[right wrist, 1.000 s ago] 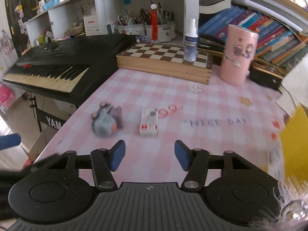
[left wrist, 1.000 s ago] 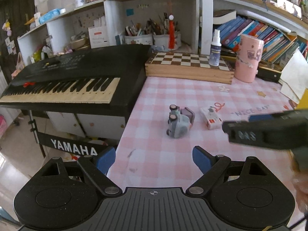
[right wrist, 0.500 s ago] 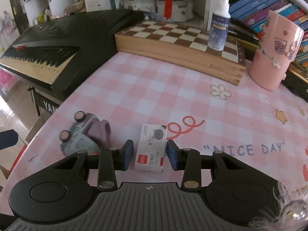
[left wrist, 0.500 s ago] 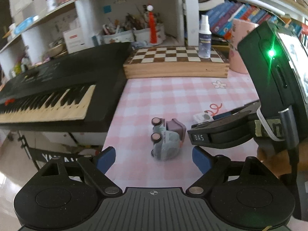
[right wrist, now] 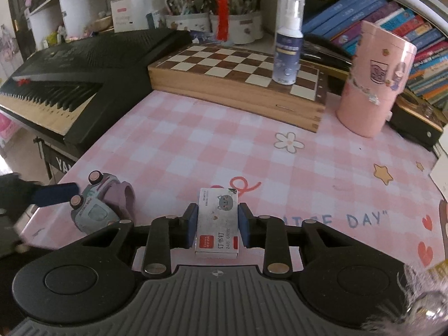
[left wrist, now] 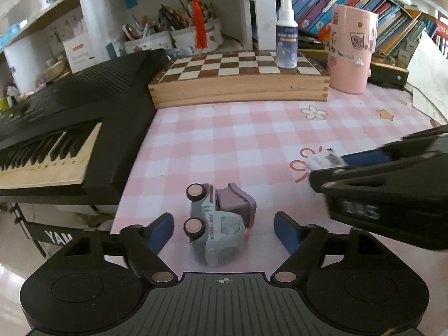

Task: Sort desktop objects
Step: 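Grasp the grey toy truck with the left gripper while the right grasps the white eraser, then lift the toy truck and eraser and carry both toward the yellow box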

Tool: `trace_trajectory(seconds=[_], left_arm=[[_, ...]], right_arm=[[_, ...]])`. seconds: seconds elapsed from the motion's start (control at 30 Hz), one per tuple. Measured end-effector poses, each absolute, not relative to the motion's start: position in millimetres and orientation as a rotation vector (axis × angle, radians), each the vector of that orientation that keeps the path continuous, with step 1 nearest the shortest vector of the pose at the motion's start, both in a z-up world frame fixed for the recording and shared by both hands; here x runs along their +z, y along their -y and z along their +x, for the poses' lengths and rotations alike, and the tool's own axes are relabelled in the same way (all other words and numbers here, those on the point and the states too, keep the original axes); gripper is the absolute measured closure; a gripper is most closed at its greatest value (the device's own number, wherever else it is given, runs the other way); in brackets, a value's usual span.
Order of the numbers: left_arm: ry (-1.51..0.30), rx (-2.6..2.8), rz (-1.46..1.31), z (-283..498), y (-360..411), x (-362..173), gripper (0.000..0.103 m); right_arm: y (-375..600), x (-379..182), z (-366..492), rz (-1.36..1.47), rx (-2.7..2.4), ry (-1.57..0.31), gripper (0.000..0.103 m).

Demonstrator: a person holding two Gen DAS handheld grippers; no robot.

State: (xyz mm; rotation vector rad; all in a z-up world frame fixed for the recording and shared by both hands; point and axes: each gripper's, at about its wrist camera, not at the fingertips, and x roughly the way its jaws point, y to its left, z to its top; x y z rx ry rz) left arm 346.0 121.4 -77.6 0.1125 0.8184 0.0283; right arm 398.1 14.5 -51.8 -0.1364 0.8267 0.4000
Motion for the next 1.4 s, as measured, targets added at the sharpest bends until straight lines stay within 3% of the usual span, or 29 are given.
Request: trace_trajectory(seconds=[0.13, 0.17, 0.87, 1.4], left_arm=[[-0.816, 0.007, 0.089, 346.6, -123.4, -81.3, 0.049], [-0.818, 0.006, 0.085, 346.0, -123.2, -80.1, 0.060], [-0.626, -0.121, -0.184, 208.2, -148.6, 19.3, 0.060], [-0.628, -0.189, -0.201, 112.3, -141.8, 23.3, 0.060]], right_arm=[[-7.3, -45.2, 389.8, -0.111, 0.392, -0.823, 0.075], [-5.2, -42.4, 386.4, -0.104, 0.389, -0.820, 0.075], [44.8, 19.8, 268.9, -0.018, 0.363, -0.708, 0.075], [55.0, 22.1, 159.7, 0.038, 0.330, -0.720, 0.075]])
